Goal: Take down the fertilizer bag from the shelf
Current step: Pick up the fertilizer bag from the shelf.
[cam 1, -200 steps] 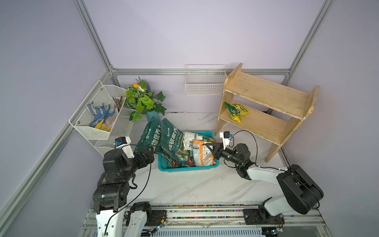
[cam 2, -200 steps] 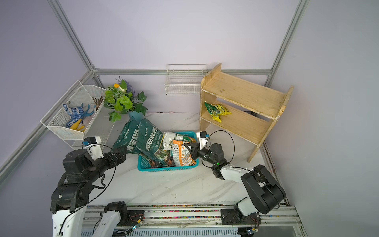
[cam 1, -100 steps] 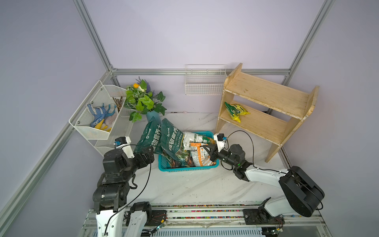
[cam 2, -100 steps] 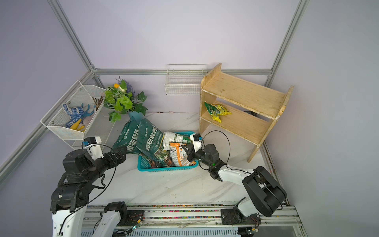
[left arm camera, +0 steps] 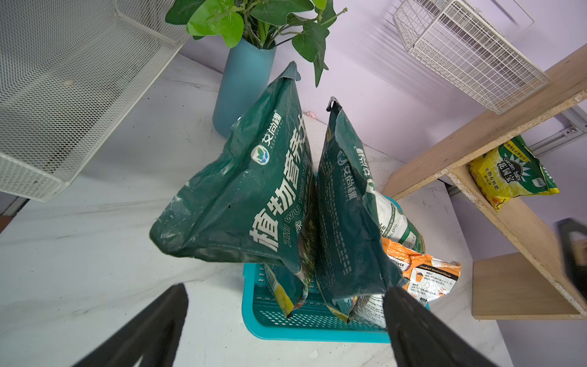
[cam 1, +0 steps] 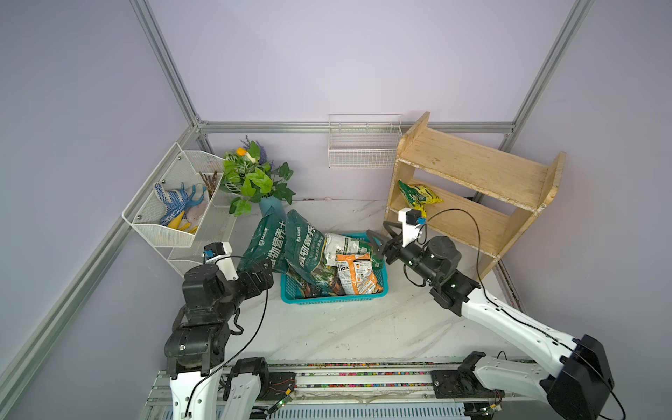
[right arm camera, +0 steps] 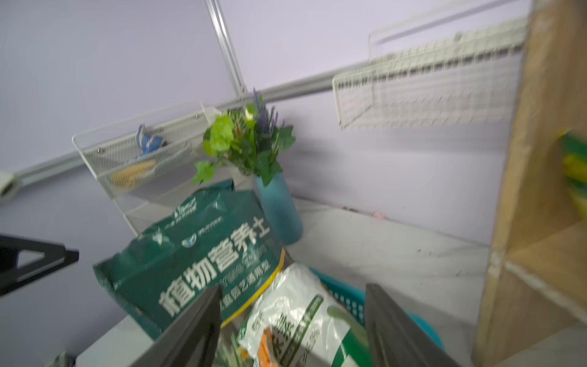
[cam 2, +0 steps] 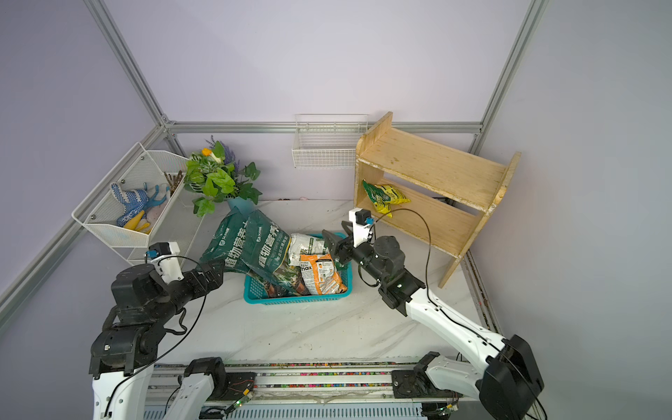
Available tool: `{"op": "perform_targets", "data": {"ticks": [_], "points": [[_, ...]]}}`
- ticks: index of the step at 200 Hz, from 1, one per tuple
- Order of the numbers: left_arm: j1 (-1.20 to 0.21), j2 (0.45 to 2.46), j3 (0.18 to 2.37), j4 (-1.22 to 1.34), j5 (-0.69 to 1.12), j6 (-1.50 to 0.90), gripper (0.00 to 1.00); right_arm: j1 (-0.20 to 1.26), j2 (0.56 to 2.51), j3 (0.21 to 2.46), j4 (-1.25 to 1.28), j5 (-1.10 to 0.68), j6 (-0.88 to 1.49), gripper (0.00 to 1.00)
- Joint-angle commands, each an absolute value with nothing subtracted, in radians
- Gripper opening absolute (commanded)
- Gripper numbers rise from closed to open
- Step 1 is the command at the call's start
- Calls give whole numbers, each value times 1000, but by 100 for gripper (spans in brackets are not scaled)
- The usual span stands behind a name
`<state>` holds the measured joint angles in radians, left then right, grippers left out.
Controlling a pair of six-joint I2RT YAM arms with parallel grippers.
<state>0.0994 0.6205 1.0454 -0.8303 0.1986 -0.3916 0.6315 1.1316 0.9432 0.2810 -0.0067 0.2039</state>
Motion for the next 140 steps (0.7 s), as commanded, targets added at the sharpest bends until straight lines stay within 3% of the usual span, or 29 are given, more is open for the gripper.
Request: {"op": "perform_targets", "data": {"ticks": [1,39,100,140], "points": [[105,615,999,-809,210,-397,100,635,1101,1065,-30,296,164,80],[106,615,999,-808,206,-397,100,621,1185,1182,-263,546,54,84],[106,615,999,-809,209,-397,100,601,1329,1252,-276,579,55,79],[106,615,999,-810,206,-397,100,599,1344,1276,-256,617,46,81]]}}
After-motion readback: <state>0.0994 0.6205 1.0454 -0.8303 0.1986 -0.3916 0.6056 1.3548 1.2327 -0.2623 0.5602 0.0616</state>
